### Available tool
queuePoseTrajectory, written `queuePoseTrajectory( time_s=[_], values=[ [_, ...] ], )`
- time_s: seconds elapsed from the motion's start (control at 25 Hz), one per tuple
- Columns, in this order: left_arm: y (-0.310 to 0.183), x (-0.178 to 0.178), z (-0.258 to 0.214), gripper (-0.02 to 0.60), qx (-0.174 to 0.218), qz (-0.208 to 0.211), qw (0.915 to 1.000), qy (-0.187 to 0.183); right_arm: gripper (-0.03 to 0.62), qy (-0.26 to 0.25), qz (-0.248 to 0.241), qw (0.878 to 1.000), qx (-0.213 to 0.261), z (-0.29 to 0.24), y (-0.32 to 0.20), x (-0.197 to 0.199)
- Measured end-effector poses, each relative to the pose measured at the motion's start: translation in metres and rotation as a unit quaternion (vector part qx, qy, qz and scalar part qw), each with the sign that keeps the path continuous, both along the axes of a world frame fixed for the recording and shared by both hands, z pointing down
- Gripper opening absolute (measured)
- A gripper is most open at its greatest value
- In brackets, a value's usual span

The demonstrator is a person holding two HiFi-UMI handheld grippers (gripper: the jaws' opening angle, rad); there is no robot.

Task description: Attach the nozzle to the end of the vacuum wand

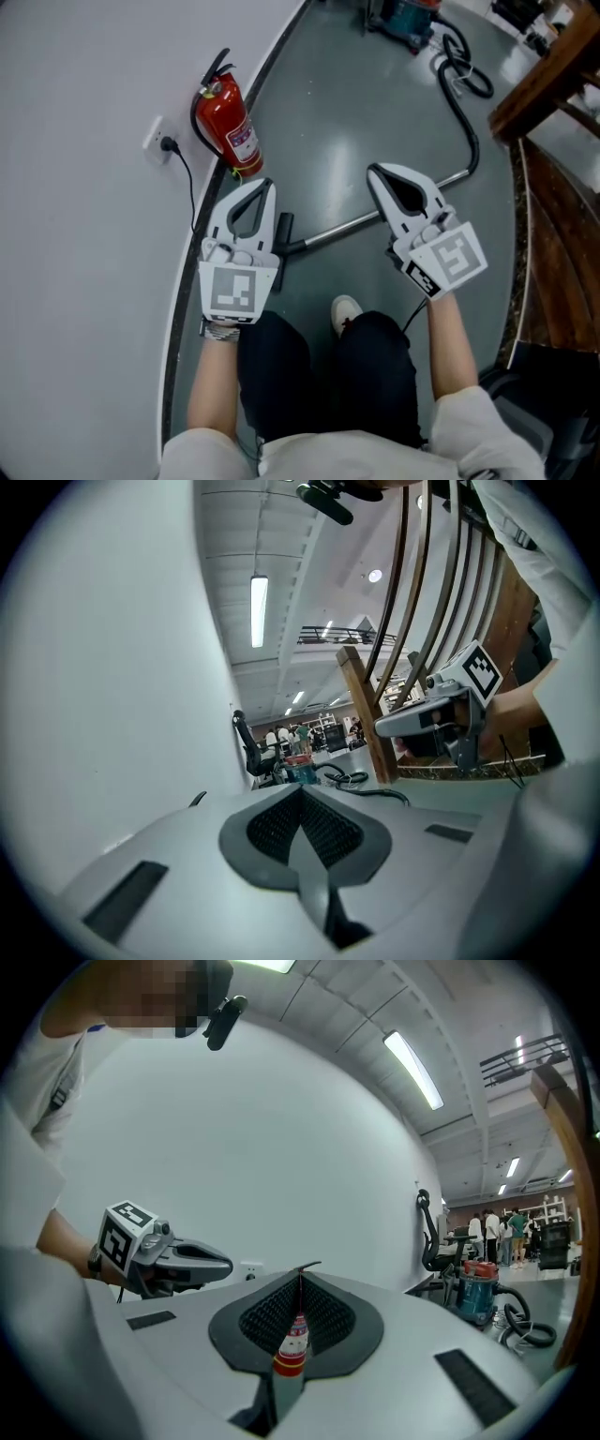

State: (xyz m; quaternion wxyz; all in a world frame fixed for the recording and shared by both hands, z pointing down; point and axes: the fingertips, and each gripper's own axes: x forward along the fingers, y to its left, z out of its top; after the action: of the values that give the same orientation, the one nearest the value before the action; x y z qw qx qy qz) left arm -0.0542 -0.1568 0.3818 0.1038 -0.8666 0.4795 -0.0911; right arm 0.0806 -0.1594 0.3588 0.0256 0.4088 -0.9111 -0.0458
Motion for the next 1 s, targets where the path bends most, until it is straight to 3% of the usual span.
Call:
queuePoseTrajectory(
  time_s=[0.32,0.68,1.0],
  values=[
    [-0.011,0.007,-0.090,0.000,-0.015,-0.009,0.9991,0.039,0.028,0.029,-0.003,0.999,0.013,-0.095,-0.019,-0.008],
    [-0.019,0.015,-0.264,0.000,-0.013,-0.012,0.9981,0.059,0.028,0.022,-0.004,0.999,0.042,-0.272,-0.019,-0.008],
    [-0.006,0.017,-0.405,0.000,-0.016,-0.019,0.9977,0.063,0.028,0.029,-0.003,0.999,0.039,-0.412,-0.003,-0.003]
  ],
)
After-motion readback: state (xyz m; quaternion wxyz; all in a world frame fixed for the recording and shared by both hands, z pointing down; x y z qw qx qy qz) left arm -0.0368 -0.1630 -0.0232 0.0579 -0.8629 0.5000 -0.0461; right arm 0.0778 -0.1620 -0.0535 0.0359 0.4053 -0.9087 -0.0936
